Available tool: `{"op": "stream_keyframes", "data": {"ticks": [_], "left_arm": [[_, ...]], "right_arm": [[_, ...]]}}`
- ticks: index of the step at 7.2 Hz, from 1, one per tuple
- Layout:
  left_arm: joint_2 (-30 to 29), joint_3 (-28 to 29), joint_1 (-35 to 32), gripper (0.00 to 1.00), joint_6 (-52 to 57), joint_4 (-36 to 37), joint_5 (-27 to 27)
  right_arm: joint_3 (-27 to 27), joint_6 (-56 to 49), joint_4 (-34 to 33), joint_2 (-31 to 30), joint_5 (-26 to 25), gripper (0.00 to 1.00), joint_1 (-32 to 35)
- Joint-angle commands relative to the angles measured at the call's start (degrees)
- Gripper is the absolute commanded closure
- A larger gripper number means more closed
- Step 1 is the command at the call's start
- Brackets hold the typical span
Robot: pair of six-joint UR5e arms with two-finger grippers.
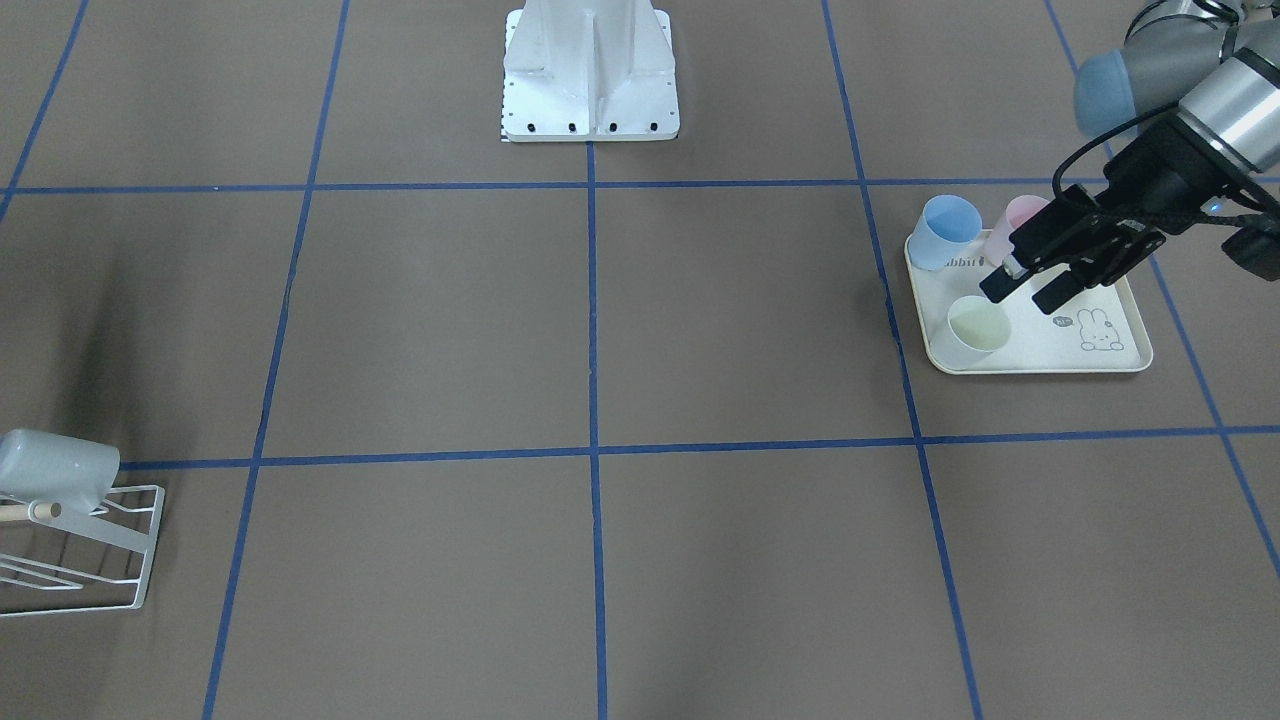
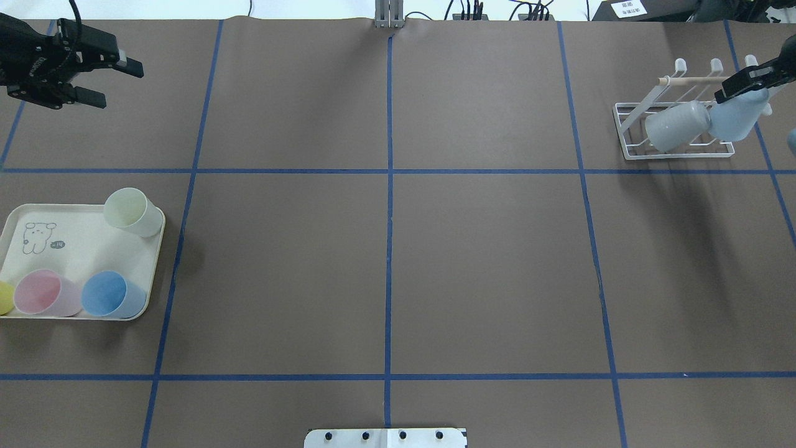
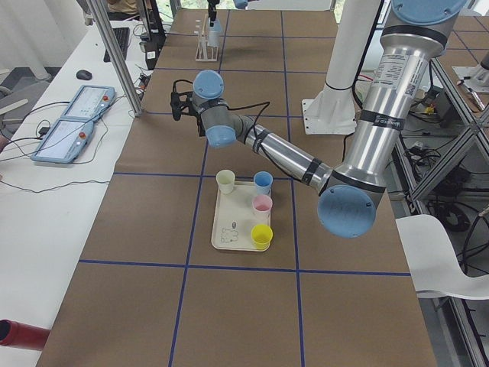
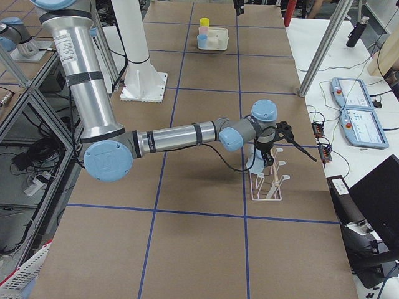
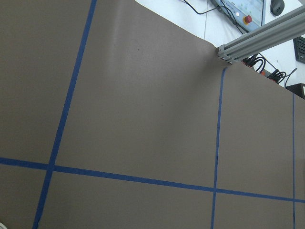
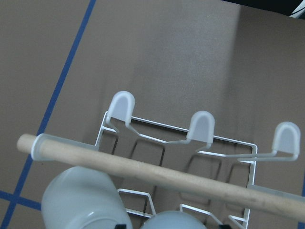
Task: Transfer IKEA cup to right arm and place on rack
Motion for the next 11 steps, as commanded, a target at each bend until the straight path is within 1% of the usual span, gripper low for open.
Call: {"op": "stream_keyframes", "data": {"ticks": [1,3,4,5,6,7,8,9,10,11], "left_arm": [[1.54,0.64,-0.01,0.00,3.74,0.15,1.07],[2.43,0.64,-0.28,0.00,9.71,4.08,1.70],[3.83,0.46,-0.10,0.00,12.18,5.50,3.09],[5.75,0.29,0.51,0.00,14.90,6.39,3.37],[6.90,0.20,0.69,0.00,18.49,9.27,3.46],[8.92,0.11,2.25,0.00,22.79,12.69,5.89],[10.50,0.02,5.23,0.00,25.18,16.03,9.66],[10.61,0.02,7.09,0.00,25.30,17.28,10.22],[11.48,0.54,8.93,0.01,25.38,17.29,12.14],[11.83,0.64,9.30,0.10,25.30,17.99,13.73]], "right_arm": [[-0.12,0.00,0.00,0.33,-0.10,0.02,-0.32],[-0.12,0.09,0.00,0.50,-0.01,0.02,-0.41],[-0.04,0.18,-0.08,1.29,0.16,0.02,-0.32],[0.05,0.52,-0.08,1.47,0.25,0.02,-0.41],[0.14,1.22,-0.09,1.91,0.25,0.02,-0.32],[0.23,1.58,-0.09,2.08,0.34,0.02,-0.32],[0.66,1.58,-0.09,2.09,0.51,0.02,-0.32],[0.67,1.58,-0.09,2.09,0.51,0.02,-0.41],[0.67,1.58,-0.09,2.17,0.51,0.02,-0.41],[0.76,1.58,-0.09,2.17,0.60,0.02,-0.58]]}}
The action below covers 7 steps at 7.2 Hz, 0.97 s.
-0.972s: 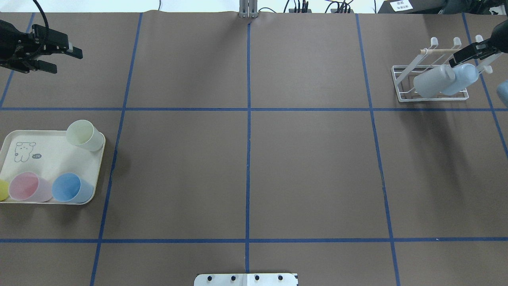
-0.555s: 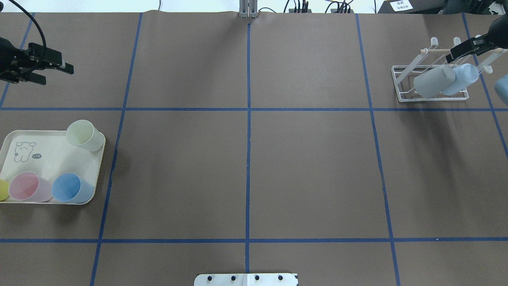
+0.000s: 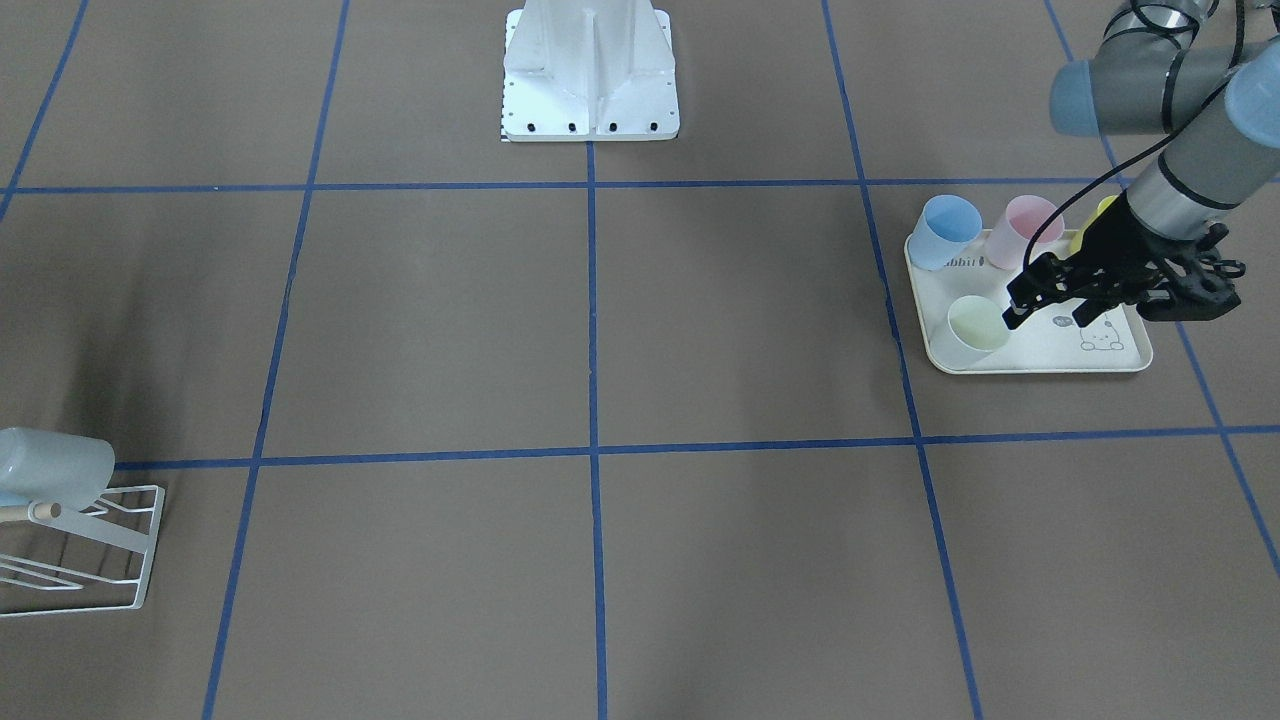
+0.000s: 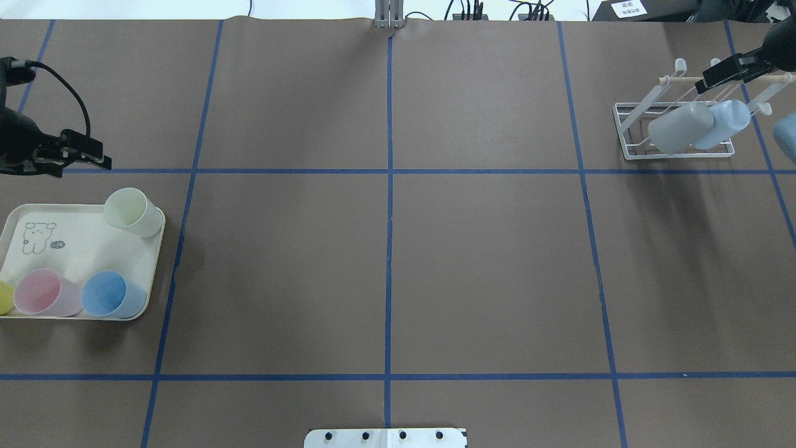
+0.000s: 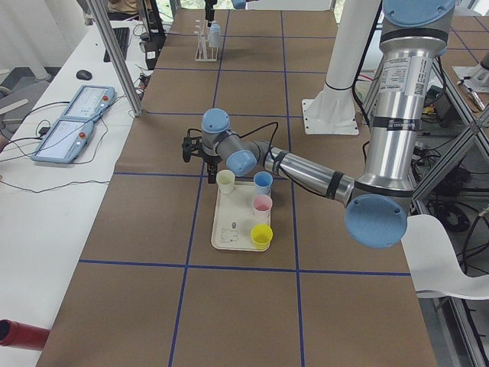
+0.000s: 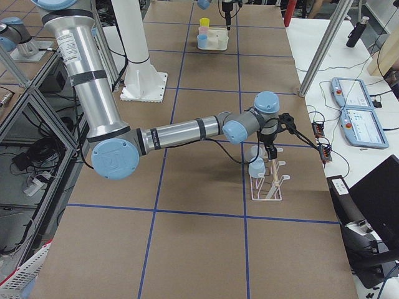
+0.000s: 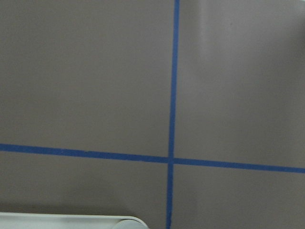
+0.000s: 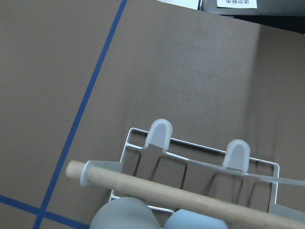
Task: Transfer IKEA cup to right arm and place on rack
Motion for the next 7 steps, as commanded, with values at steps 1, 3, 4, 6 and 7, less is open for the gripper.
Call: {"op": "stream_keyframes", "data": {"ticks": [1,3,4,6,7], "left_arm": [[0.68,0.33,1.69,0.25,0.13,1.41,2.21],[0.50,0.50,2.92,0.35,0.05,1.41,2.21],[0.41,1.03,3.19,0.37,0.05,1.41,2.21],[0.24,1.73,4.68,0.42,-0.13,1.41,2.30],[-0.03,2.17,4.77,0.52,-0.13,1.41,2.30]], "right_arm": [[1.13,-0.08,0.09,0.03,0.16,0.02,-0.04],[8.32,-0.17,-2.19,-3.20,0.51,0.01,-0.04],[10.17,-0.26,-2.28,-4.61,0.51,0.01,-0.04],[11.77,-0.17,-2.28,-6.11,0.60,0.01,-0.04],[11.86,-0.17,-2.20,-6.64,0.60,0.01,-0.04]]}}
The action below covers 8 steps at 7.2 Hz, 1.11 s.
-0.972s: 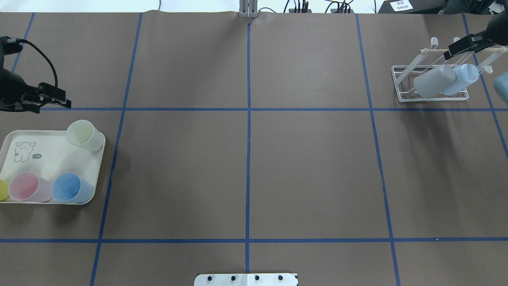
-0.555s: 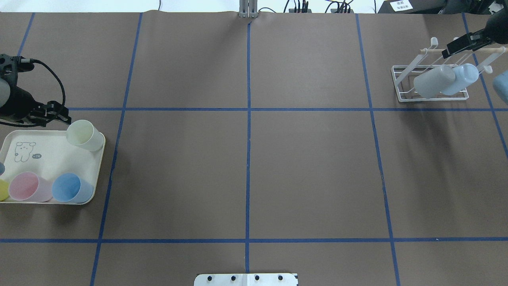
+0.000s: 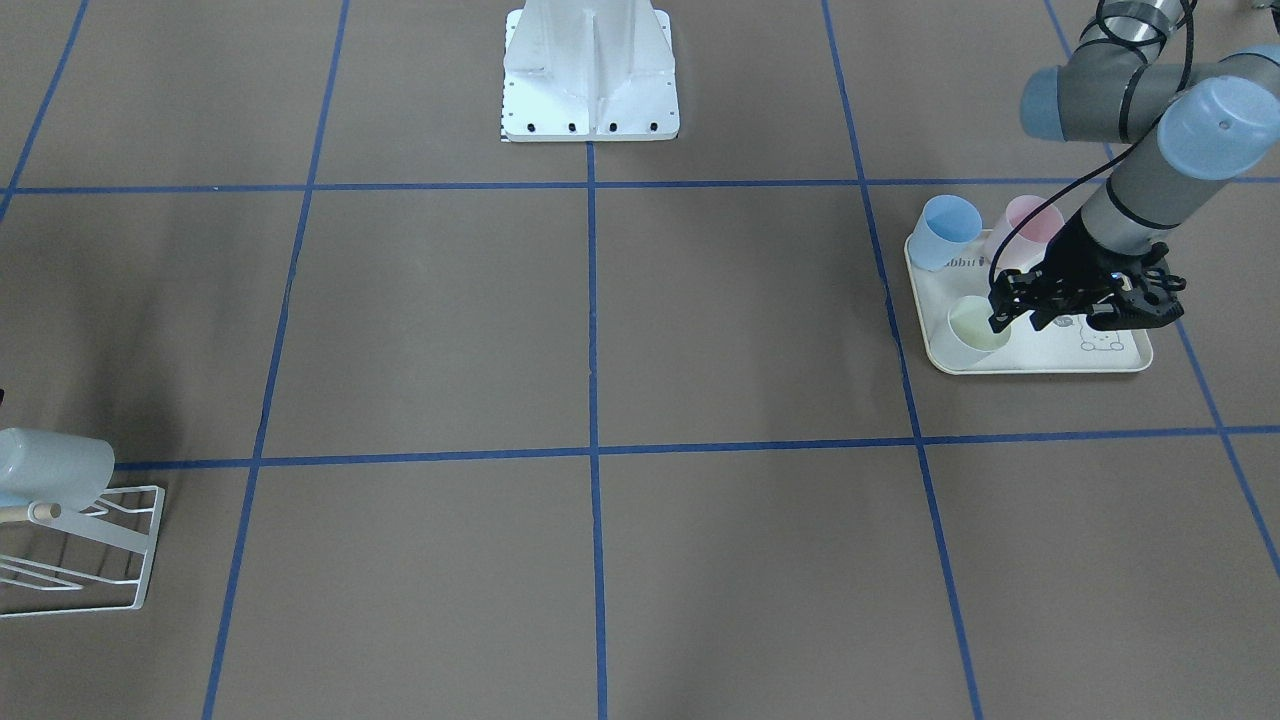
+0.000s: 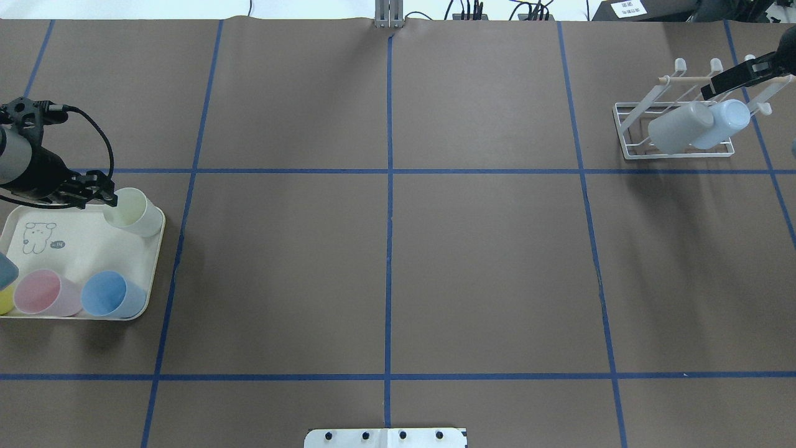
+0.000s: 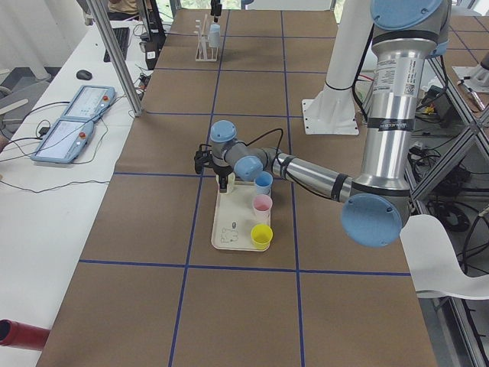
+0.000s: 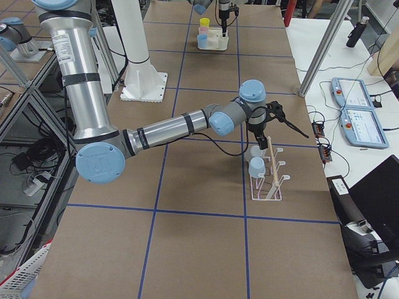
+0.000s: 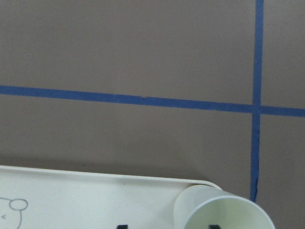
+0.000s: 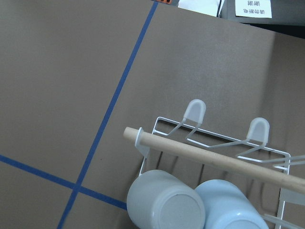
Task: Transfer IKEA cup to right arm and place on rack
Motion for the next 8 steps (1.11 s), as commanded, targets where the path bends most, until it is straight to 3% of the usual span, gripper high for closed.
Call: {"op": "stream_keyframes", "data": {"ticks": [1,2,3,7,8], "left_arm": [[-0.22,0.61,1.19,0.65,-0.04,0.00,0.03],[-0.22,0.70,1.20,0.84,-0.04,0.00,0.03],[-0.22,0.79,1.20,0.96,-0.04,0.00,0.03],[-3.19,-1.31,-1.34,1.00,-1.70,-0.43,-0.84],[-6.16,-2.36,-1.26,1.00,-7.46,-1.22,-1.45]], "right_arm": [[0.38,0.01,0.13,-1.04,0.01,0.01,0.00],[0.64,0.01,0.04,-1.13,0.10,0.01,0.00],[0.64,0.01,0.04,-1.57,0.80,0.01,0.00],[2.38,2.53,0.13,-0.70,3.00,0.02,-0.70],[3.96,12.22,1.44,-0.17,3.09,0.02,-3.57]]}}
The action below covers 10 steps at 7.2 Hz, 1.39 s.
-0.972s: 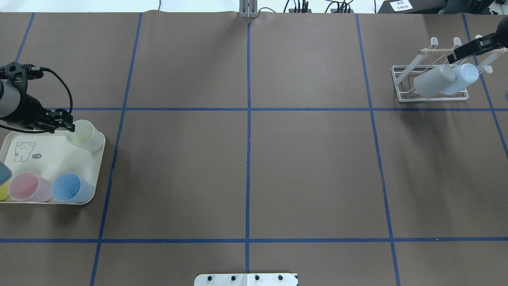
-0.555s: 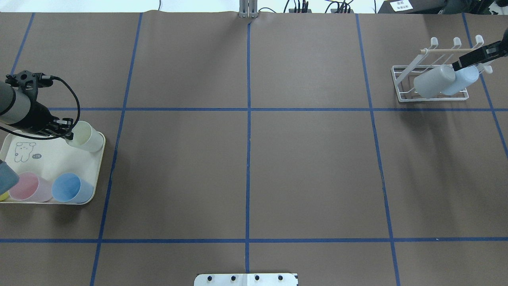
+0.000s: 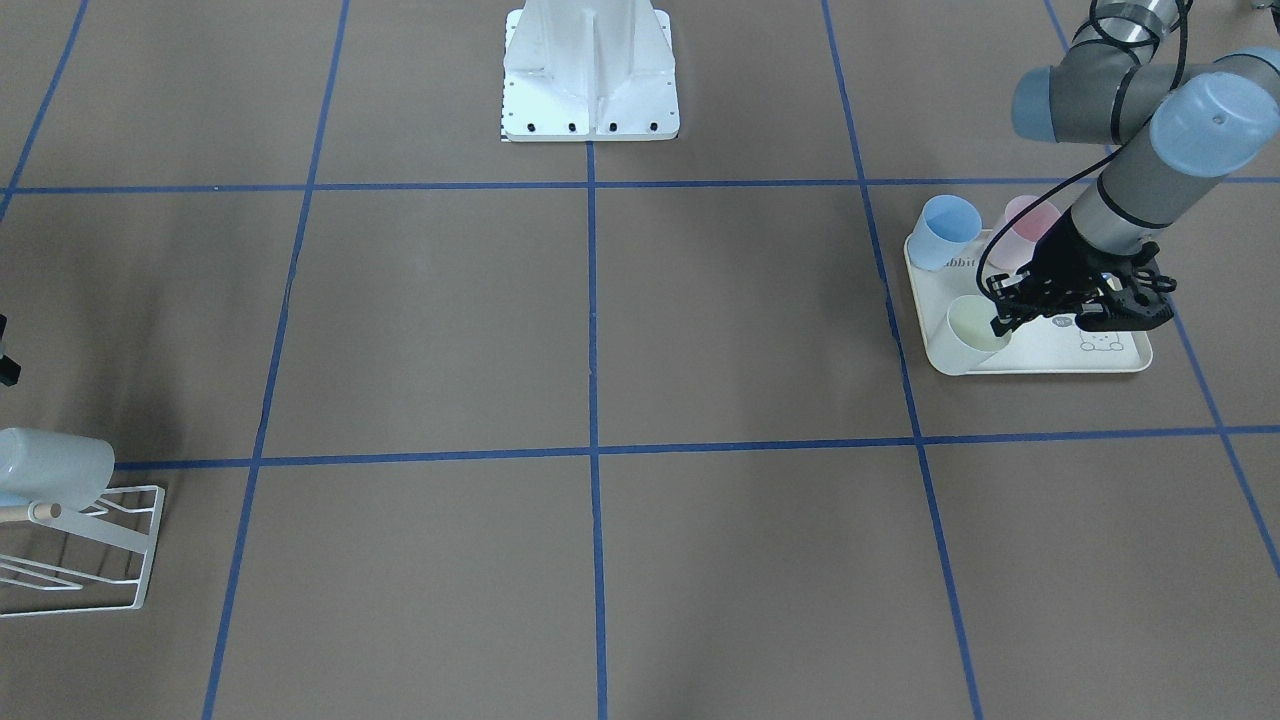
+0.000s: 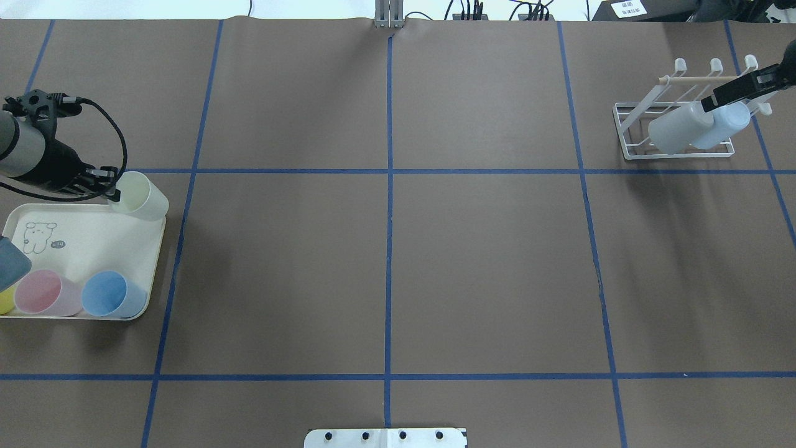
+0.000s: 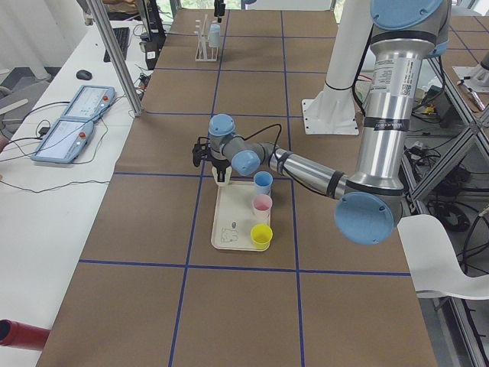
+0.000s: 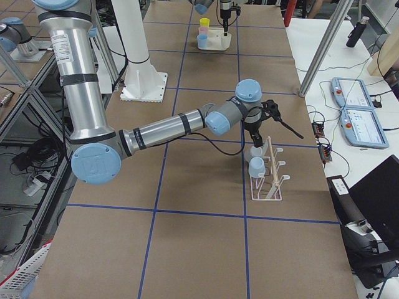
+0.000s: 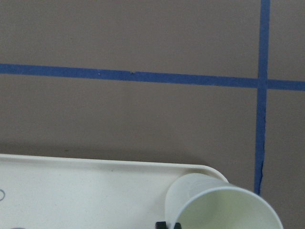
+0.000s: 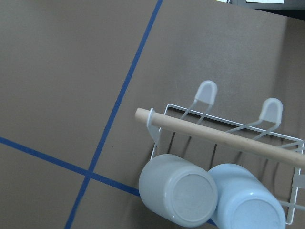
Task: Transfer IKEA cup to right arm and place on rack
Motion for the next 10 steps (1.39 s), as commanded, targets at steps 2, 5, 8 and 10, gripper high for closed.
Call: {"op": "stream_keyframes", "data": {"ticks": [2,5,8,10], "left_arm": [[-6.40,-2.85,0.07,1.00,-20.00,-9.22,-4.15],[-9.11,-2.67,6.73,1.00,-48.21,-35.15,-3.55],[-13.53,-1.89,17.43,1.00,-71.02,-60.53,9.12],[-13.62,-1.62,25.70,1.00,-73.51,-70.60,20.58]], "right_arm": [[3.16,25.57,6.98,2.91,0.36,0.02,-5.97],[3.43,51.86,29.18,3.00,0.37,0.02,-10.37],[3.43,73.59,52.40,3.87,-0.51,0.02,-15.64],[3.43,84.04,64.79,5.02,-3.73,0.02,-18.62]]}}
